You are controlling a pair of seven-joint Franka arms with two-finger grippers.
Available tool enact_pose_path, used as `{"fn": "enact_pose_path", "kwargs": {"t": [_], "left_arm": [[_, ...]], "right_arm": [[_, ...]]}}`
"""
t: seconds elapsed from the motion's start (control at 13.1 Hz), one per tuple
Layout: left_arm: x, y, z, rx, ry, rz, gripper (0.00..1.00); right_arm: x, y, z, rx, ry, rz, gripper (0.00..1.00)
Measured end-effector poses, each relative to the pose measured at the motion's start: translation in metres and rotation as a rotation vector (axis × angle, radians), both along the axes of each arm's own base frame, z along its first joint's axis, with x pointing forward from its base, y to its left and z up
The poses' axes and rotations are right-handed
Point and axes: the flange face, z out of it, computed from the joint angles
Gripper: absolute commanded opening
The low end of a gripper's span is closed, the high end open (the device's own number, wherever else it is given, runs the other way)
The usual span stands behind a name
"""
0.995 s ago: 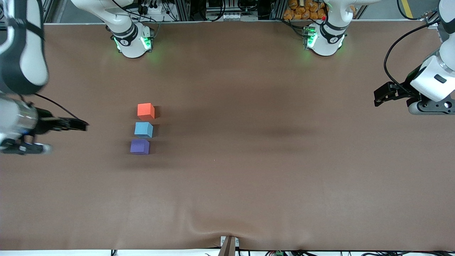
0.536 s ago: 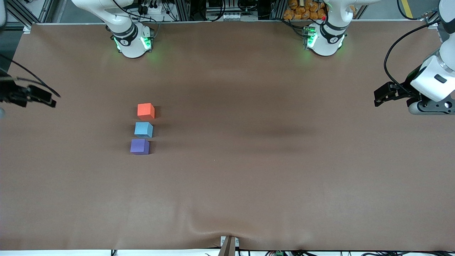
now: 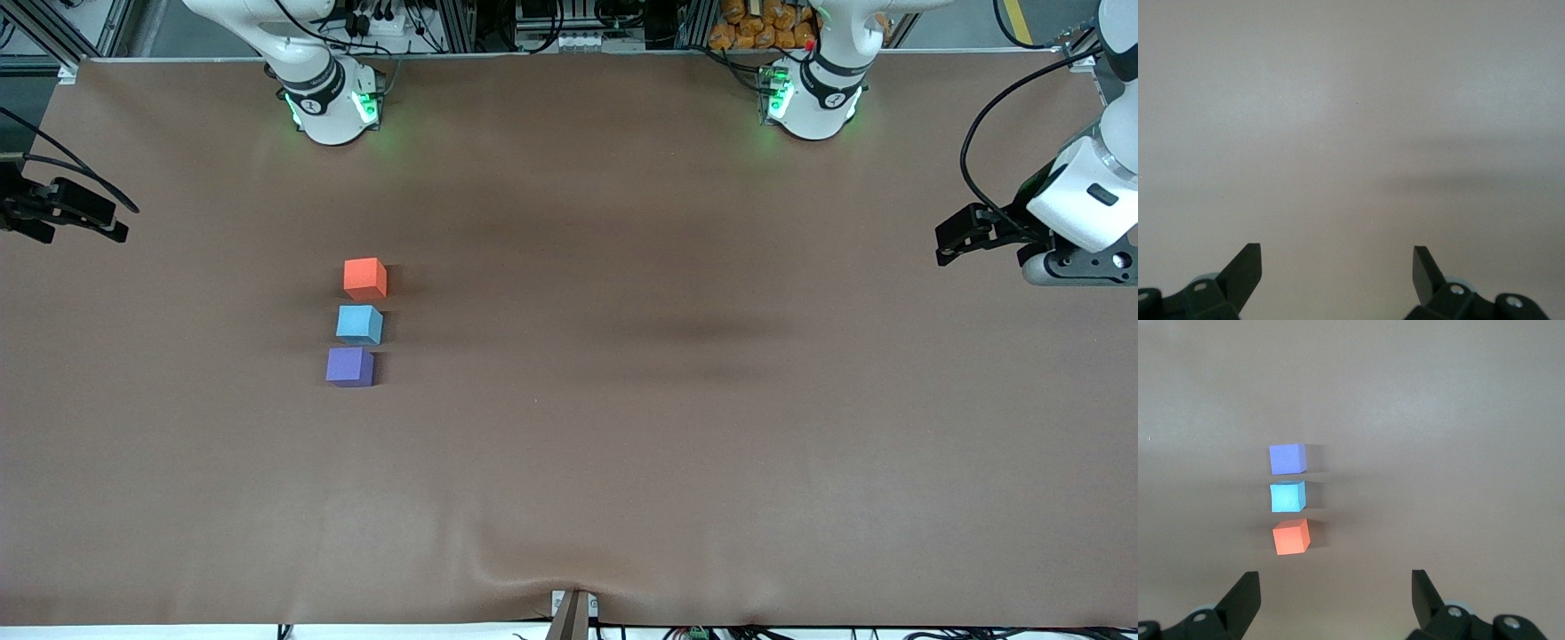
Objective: Place blue block between orange and purple blocks
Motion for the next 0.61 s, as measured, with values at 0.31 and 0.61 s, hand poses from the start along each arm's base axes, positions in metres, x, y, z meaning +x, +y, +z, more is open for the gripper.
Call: {"fn": "enact_pose_path", "kwargs": {"t": [0.31,0.61], "left_arm": [[-0.005,0.001,0.019,0.000,-0.004,0.003,1.00],[-0.010,0.002,0.034,0.001,0.003,0.013,1.00]], "right_arm": [[-0.003,0.003,0.006,0.000,-0.008,0.009,1.00],[-0.007,0.004,0.008,-0.001,0.004,0.025,1.00]]}}
